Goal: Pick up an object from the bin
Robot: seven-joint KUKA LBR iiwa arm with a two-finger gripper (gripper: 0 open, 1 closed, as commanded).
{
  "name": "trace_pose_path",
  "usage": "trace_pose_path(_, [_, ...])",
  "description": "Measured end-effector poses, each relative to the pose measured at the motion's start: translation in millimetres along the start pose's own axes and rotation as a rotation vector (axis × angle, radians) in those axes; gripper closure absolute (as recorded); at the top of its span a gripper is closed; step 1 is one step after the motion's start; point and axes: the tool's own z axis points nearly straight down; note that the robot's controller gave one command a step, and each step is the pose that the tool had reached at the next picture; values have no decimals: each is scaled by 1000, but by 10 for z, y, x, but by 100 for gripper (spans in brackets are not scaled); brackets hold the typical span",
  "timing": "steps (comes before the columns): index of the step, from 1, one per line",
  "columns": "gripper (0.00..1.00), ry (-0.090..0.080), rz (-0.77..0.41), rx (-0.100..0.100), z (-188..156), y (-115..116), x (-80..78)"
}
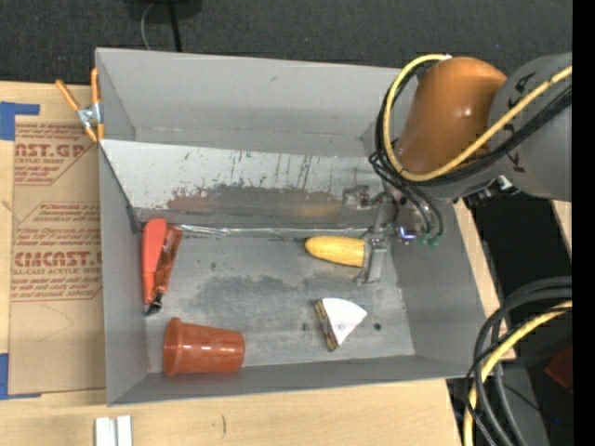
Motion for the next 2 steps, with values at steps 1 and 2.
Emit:
trace_pose_path(1, [0,-8,0,1,-47,0,-15])
trace_pose_path(2, [0,-9,108,-1,480,-170,-41])
